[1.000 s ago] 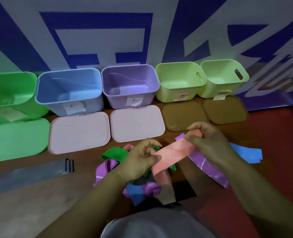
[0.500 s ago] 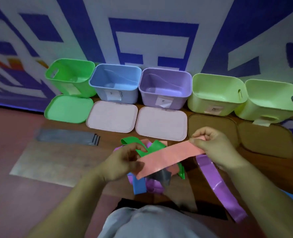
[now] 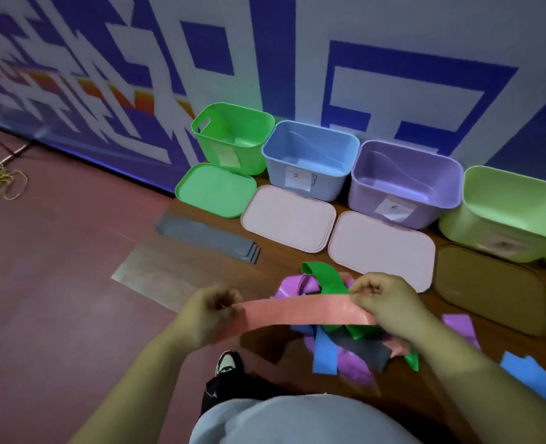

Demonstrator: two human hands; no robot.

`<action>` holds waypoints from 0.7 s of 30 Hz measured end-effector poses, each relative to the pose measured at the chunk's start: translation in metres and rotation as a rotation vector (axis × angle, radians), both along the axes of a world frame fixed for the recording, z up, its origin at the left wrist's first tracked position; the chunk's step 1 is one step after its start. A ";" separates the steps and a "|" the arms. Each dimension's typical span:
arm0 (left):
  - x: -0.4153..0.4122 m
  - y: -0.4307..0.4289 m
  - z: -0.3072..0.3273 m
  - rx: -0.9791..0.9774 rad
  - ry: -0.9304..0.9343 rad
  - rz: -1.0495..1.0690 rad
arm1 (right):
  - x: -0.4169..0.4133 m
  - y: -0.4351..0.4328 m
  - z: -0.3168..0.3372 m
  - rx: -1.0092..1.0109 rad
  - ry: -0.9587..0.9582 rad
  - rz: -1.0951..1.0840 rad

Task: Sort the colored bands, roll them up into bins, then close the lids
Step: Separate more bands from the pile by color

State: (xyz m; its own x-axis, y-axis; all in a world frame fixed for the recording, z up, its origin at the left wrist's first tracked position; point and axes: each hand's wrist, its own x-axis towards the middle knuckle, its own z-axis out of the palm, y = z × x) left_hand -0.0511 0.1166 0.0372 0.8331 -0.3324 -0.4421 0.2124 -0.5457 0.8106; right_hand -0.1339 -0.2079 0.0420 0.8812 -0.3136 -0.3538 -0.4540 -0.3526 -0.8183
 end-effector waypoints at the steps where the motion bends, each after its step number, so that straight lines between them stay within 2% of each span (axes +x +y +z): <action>1: 0.008 0.011 -0.006 0.033 -0.016 0.042 | 0.007 0.015 -0.004 -0.016 0.015 0.010; 5: 0.045 0.065 -0.027 0.148 -0.062 0.176 | 0.034 0.086 -0.026 -0.084 0.117 0.107; 8: 0.074 0.111 -0.038 0.221 -0.058 0.191 | 0.055 0.133 -0.044 -0.060 0.174 0.107; 13: 0.124 0.173 -0.044 0.397 -0.107 0.073 | 0.102 0.191 -0.061 -0.073 0.188 0.069; 21: 0.187 0.200 -0.059 0.491 -0.129 -0.121 | 0.153 0.235 -0.071 -0.092 0.196 -0.001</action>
